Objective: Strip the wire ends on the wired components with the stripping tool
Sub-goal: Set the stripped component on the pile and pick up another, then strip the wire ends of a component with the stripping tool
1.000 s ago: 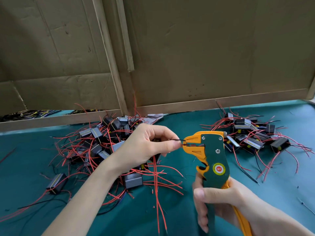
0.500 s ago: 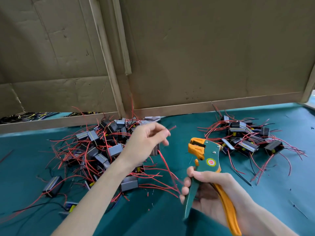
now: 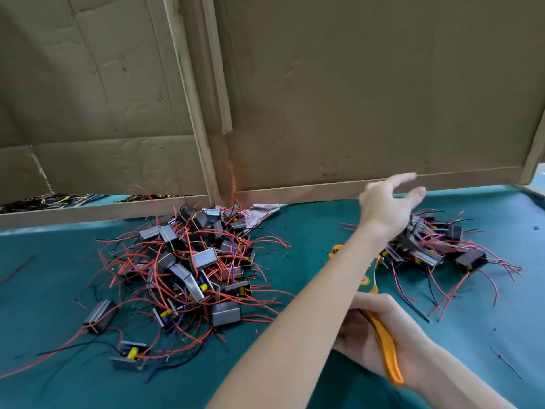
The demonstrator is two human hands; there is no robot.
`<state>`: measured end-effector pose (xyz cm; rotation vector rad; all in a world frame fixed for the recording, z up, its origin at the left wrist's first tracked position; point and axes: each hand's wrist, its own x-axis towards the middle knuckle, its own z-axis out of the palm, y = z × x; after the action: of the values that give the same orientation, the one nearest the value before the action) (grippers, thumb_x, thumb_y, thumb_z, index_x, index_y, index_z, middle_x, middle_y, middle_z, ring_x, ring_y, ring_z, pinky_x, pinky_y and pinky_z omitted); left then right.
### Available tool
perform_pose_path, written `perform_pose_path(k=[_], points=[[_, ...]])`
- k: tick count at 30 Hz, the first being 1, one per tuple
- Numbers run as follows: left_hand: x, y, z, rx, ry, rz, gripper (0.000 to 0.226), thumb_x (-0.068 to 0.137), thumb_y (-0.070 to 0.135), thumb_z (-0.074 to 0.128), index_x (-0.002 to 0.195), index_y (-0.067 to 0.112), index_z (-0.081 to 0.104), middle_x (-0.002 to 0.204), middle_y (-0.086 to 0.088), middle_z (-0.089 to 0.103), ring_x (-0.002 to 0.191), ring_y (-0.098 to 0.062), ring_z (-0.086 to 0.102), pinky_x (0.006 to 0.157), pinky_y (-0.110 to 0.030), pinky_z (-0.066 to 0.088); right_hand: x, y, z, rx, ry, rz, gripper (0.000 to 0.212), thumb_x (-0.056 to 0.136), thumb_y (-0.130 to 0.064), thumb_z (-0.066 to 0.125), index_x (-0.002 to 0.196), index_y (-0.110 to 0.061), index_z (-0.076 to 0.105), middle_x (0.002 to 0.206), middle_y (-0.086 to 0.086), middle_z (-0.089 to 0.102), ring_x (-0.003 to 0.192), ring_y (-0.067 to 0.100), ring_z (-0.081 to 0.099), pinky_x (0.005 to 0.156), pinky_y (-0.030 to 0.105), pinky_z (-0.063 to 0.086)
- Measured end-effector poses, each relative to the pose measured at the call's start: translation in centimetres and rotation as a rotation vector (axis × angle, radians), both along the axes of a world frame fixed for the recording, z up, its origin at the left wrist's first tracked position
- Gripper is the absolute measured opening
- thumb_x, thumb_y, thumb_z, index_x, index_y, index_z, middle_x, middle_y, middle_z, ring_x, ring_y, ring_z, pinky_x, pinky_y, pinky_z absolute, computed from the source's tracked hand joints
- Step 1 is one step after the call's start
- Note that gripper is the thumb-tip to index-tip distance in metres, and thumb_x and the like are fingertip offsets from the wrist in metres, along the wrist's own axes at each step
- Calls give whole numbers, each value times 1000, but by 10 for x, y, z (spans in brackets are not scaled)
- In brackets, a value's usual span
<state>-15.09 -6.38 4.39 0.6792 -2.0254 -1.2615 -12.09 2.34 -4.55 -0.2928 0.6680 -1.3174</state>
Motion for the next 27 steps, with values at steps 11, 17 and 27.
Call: perform_pose_path(k=[11,17,27], points=[[188,-69,0,-436,-1248,-171,16,87,11,60,101,13,69,95,2,69,84,-14,60,72,-22,44,-2,-4,-4,7,21,-76,24,52,2,81,73,-1,69,76,21,62,68,37,66,71,46,57],[220,-79,-19,-455,-1217,-22,35,81,21,67,114,23,54,92,3,55,68,-8,49,49,-9,39,-3,-3,1,13,24,-85,10,65,5,71,72,0,67,76,21,61,68,36,66,70,45,57],[202,-88,-21,-447,-709,120,19,88,18,63,101,20,50,78,10,63,67,-6,57,60,-17,40,-8,0,11,0,45,-153,16,59,0,68,75,-1,64,74,20,61,65,35,66,64,44,59]])
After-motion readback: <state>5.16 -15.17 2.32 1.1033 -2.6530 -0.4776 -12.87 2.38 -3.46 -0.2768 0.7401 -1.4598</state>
